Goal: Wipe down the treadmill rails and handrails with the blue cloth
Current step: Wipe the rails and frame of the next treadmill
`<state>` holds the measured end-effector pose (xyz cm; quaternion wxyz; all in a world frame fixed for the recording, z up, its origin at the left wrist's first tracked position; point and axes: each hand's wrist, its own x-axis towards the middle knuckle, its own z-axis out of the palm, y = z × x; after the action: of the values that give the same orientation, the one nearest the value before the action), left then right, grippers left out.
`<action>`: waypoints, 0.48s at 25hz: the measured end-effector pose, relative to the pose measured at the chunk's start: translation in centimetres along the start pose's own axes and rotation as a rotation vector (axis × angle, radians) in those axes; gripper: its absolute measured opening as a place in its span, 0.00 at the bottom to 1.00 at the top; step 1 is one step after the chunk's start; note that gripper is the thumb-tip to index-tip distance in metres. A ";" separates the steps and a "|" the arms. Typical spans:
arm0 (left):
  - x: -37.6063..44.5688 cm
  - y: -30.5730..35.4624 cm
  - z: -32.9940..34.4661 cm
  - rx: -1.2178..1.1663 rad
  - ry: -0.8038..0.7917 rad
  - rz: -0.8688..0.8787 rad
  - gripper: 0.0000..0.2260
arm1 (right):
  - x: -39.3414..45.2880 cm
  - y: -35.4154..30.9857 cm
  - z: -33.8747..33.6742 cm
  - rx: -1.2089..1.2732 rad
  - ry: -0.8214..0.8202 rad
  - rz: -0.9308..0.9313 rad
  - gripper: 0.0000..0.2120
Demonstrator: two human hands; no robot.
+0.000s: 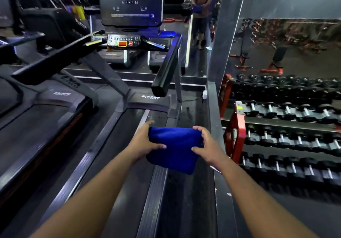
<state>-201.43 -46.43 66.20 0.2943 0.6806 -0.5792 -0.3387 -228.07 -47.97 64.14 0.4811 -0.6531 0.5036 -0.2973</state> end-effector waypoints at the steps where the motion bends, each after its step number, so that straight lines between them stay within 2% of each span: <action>1: 0.8 0.8 0.0 0.165 0.015 0.048 0.39 | 1.4 -0.1 -0.9 -0.120 0.047 -0.054 0.30; 4: 3.0 3.1 -0.6 0.605 0.188 0.149 0.16 | 6.0 -1.1 -3.0 -0.256 0.228 -0.136 0.18; 6: 5.0 4.1 -1.0 0.770 0.262 0.197 0.13 | 9.0 -2.5 -4.1 -0.338 0.363 -0.165 0.10; 7: 6.3 4.6 -1.2 0.768 0.280 0.212 0.14 | 10.5 -3.4 -4.4 -0.382 0.438 -0.175 0.08; 9: 8.5 6.1 -1.9 0.560 0.292 0.224 0.14 | 13.5 -5.3 -4.7 -0.430 0.578 -0.178 0.07; 11: 11.7 7.1 -2.3 0.344 0.335 0.234 0.13 | 17.6 -7.1 -4.4 -0.377 0.707 -0.176 0.09; 12: 13.4 7.4 -2.6 0.335 0.369 0.254 0.12 | 19.6 -8.1 -4.1 -0.308 0.759 -0.180 0.10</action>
<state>-202.35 -60.78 72.00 0.3184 0.6919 -0.6443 -0.0688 -222.39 -67.60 71.22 0.1303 -0.6028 0.6247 -0.4789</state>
